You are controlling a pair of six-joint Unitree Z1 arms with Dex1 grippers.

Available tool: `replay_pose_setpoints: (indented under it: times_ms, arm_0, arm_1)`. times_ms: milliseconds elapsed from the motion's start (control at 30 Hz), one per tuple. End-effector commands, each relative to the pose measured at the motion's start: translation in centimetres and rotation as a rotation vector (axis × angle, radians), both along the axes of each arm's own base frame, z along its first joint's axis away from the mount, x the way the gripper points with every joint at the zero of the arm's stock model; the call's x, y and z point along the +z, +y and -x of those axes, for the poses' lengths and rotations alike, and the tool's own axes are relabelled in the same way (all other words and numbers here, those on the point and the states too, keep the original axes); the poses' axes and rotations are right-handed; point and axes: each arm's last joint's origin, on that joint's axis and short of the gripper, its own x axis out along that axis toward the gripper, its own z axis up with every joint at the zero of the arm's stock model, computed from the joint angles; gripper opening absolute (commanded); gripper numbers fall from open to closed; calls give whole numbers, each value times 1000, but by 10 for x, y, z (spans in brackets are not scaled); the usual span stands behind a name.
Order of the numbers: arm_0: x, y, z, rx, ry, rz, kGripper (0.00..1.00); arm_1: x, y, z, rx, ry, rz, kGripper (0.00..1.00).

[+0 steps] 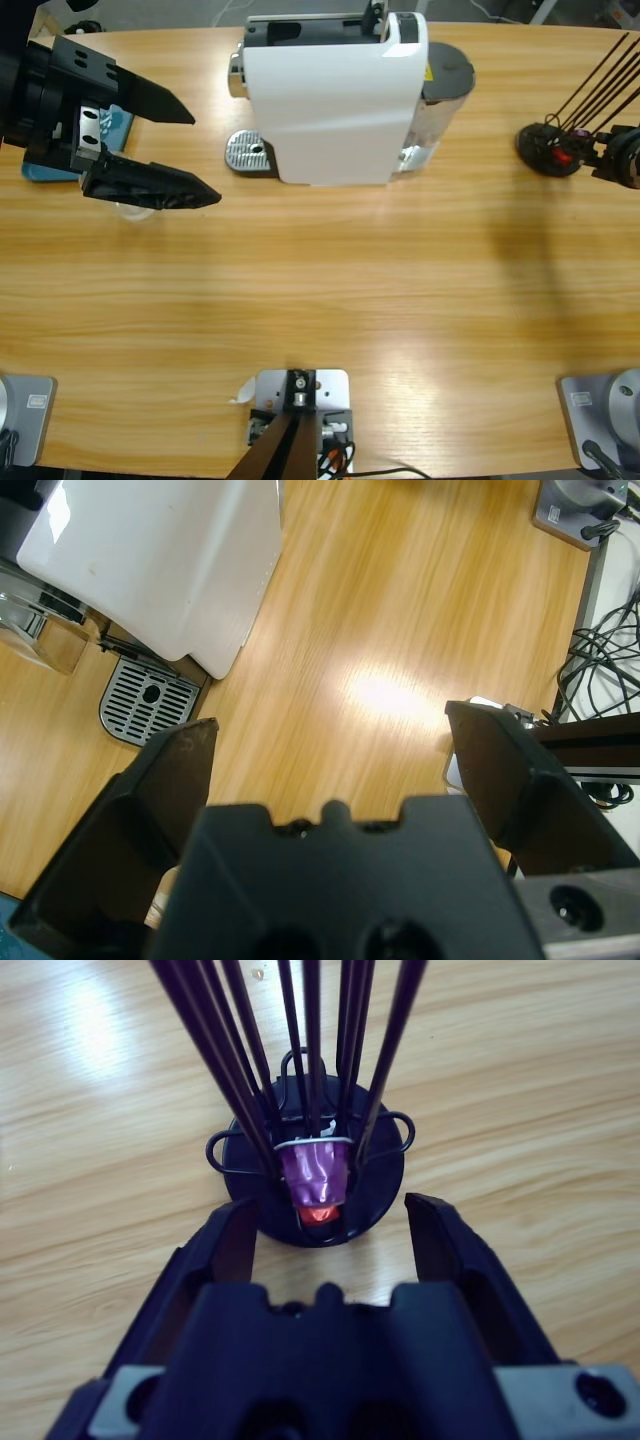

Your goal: Pour coffee

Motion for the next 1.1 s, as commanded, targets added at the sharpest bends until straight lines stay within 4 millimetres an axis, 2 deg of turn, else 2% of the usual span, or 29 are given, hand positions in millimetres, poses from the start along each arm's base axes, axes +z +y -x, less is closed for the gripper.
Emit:
replay_pose_setpoints:
  times_ms: [33,167,233,333,400,533,667,1100]
  arm_0:
    - [-21,-6,-5,6,52,-41,996]
    - [-22,-5,-5,6,54,-43,996]
    - [-22,-4,-4,7,56,-44,996]
    - [-24,-3,-3,16,64,-45,996]
    - [-23,-3,-4,19,65,-42,996]
    - [-23,-3,-4,21,63,-40,996]
    - [-23,-3,-4,21,63,-39,996]
    - [-28,1,0,26,73,-44,996]
  arm_1:
    - [-8,-3,-5,6,23,16,503]
    - [-12,-3,-7,7,38,16,496]
    - [-14,-3,-7,8,41,18,386]
    - [-12,-4,-8,11,36,21,374]
    - [-12,-4,-8,10,32,23,262]
    - [-10,-5,-8,9,26,25,214]
    - [-9,-5,-7,9,18,23,0]
    - [-3,-3,-12,20,-19,1,0]
